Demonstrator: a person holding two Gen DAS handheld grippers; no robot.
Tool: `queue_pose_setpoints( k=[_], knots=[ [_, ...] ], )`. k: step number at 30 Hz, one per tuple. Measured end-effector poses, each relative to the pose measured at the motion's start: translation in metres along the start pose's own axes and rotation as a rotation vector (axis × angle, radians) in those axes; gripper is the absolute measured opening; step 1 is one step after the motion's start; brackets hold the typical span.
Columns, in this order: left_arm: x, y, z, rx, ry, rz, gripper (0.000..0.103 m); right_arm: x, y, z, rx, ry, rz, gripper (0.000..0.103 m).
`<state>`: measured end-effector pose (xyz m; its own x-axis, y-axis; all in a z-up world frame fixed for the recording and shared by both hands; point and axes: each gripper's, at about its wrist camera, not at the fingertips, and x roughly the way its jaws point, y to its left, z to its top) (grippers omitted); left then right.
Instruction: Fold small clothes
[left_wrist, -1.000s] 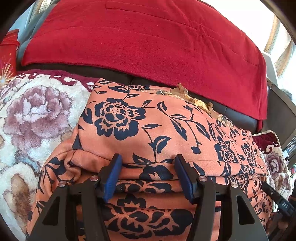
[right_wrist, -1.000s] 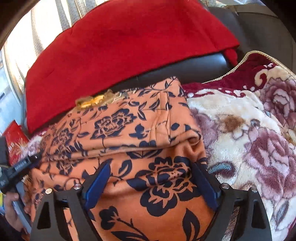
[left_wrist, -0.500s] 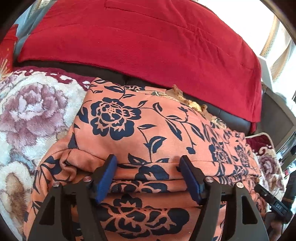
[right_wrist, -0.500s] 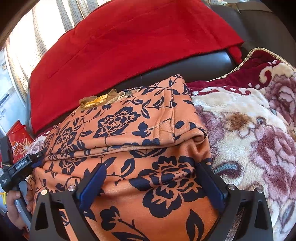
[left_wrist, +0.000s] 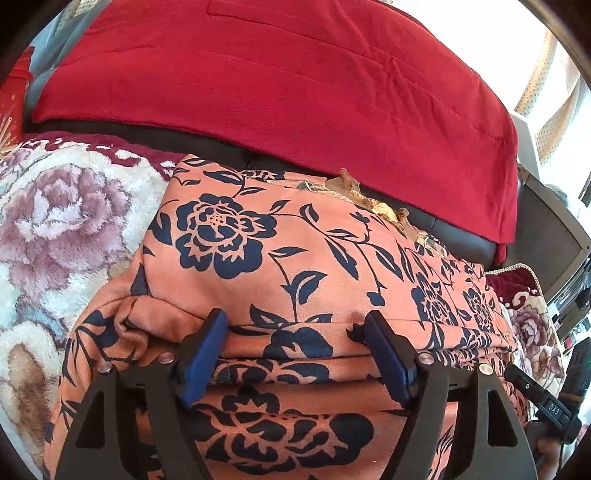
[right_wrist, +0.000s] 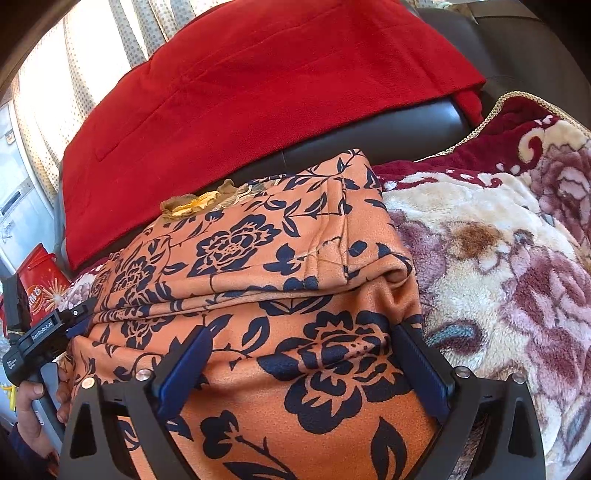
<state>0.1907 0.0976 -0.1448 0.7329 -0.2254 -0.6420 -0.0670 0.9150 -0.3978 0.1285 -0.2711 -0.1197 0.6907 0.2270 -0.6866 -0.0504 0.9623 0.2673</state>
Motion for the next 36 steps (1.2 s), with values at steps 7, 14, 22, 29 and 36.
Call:
queue_pose_setpoints(
  k=[7, 14, 22, 29, 36],
  knots=[
    [0.002, -0.003, 0.001, 0.02, 0.003, 0.011, 0.079, 0.0, 0.0, 0.0, 0.002, -0.001, 0.001, 0.099],
    [0.0, -0.003, 0.0, 0.03, -0.004, 0.026, 0.08, 0.001, 0.001, 0.0, 0.002, -0.002, -0.007, 0.099],
    [-0.077, -0.035, -0.002, 0.076, -0.178, 0.111, 0.08, 0.001, 0.001, 0.0, 0.021, -0.012, 0.013, 0.099],
    [-0.143, -0.047, -0.085, 0.124, -0.139, 0.142, 0.082, 0.001, -0.002, -0.001, 0.05, -0.027, 0.042, 0.099],
    [-0.188, -0.026, -0.123, 0.088, -0.101, 0.204, 0.082, 0.002, -0.002, -0.001, 0.061, -0.032, 0.049, 0.099]
  ],
)
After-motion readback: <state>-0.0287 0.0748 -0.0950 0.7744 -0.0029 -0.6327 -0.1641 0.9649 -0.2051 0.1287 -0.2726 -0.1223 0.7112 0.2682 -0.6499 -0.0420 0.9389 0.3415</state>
